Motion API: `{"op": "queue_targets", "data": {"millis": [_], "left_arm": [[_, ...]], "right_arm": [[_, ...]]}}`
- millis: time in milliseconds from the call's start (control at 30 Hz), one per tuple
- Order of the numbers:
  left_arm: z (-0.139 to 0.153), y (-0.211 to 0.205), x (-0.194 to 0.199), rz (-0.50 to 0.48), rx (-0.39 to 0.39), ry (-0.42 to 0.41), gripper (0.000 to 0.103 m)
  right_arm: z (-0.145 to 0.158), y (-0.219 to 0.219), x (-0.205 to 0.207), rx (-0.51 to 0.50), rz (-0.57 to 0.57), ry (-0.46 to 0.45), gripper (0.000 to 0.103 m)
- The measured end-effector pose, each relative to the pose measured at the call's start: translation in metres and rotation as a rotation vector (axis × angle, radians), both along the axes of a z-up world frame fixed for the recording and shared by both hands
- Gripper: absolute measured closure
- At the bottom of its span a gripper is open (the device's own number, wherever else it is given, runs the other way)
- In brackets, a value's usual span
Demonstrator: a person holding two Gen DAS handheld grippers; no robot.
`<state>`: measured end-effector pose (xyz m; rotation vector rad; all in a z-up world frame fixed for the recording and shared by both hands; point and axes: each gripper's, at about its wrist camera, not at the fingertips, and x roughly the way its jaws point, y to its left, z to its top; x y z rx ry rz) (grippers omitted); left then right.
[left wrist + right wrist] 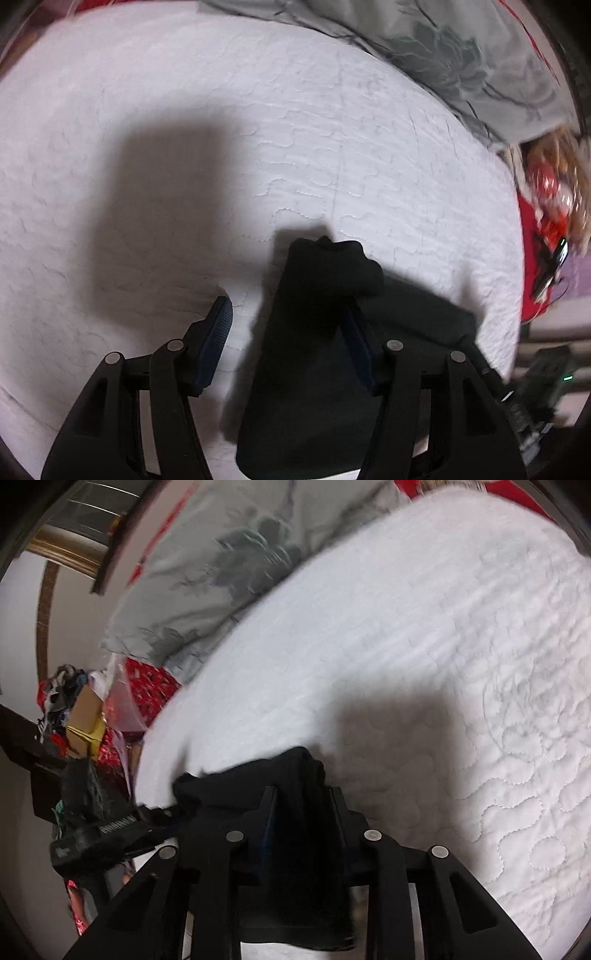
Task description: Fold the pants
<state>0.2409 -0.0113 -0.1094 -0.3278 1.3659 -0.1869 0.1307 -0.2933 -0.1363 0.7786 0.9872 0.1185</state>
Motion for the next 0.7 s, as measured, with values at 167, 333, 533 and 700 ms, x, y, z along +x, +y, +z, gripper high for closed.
{"op": "queue_targets", "data": {"millis": [167, 333, 533, 700], "left_arm": [[0.024, 0.02, -0.026, -0.038, -0.047, -0.053, 0.044], [0.014, 0.03, -0.056, -0.062, -0.092, -0.041, 0.037], [0.0, 0.011, -0.078, -0.097, 0.019, -0.044, 0.038], [-0.008, 0.01, -0.079, -0.103, 0.071, -0.056, 0.038]], "right_arm": [[0.009, -0.006, -0.013, 0.074, 0.06, -0.014, 0.057], [0.008, 0.004, -0.039, 0.03, 0.115, -0.003, 0.056], [0.018, 0.019, -0.05, -0.002, 0.141, -0.022, 0.079], [-0.005, 0.015, -0.051, -0.002, 0.147, 0.043, 0.076]]}}
